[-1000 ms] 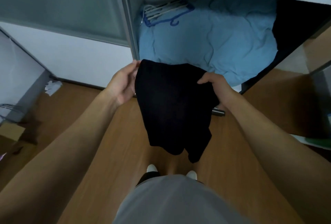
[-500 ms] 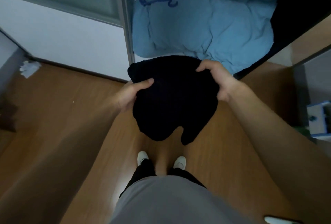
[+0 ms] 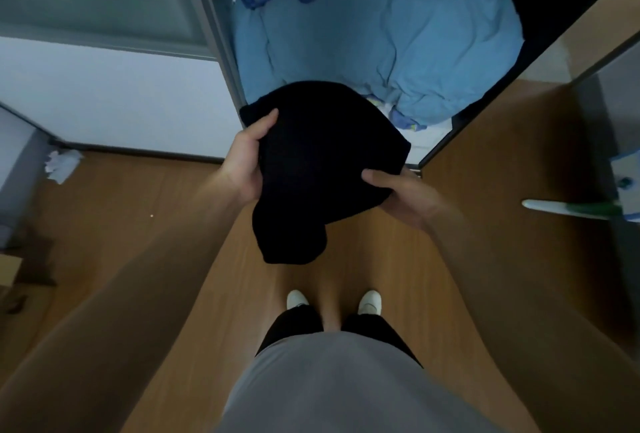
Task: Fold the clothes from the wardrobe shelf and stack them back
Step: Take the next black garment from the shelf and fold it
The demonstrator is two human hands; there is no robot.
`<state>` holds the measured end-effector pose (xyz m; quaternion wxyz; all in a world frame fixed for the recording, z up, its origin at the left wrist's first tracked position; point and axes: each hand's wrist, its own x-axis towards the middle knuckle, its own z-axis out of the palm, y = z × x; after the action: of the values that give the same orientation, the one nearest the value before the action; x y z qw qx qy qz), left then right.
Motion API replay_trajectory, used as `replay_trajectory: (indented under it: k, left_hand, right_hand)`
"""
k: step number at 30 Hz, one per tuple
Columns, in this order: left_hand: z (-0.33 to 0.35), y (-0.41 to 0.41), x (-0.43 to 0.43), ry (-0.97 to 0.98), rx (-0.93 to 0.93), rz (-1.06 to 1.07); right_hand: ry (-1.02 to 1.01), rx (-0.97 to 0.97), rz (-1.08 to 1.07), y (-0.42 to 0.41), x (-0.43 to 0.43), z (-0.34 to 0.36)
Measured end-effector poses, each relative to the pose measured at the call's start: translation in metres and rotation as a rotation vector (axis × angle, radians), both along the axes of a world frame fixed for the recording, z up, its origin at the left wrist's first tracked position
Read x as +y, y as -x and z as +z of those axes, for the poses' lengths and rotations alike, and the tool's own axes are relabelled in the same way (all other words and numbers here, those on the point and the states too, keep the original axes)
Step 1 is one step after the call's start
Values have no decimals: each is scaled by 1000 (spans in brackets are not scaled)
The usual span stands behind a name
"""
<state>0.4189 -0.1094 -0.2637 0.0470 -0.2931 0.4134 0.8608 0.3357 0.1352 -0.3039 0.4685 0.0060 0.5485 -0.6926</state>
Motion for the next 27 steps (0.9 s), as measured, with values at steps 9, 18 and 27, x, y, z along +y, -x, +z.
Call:
replay_trajectory:
  k: [9,18,27]
  left_hand:
    - [-30,10,-5,-20,-149,-41]
    - [-79,16,-10,37,-352,-134]
    - [-102,5,37,420,-227,-282]
  right_hand:
    - [37,9,-88,-2,13,-13]
    - [-216,105,-241,-6,31,-17]
    - [-483,317,-258,7,67,-23]
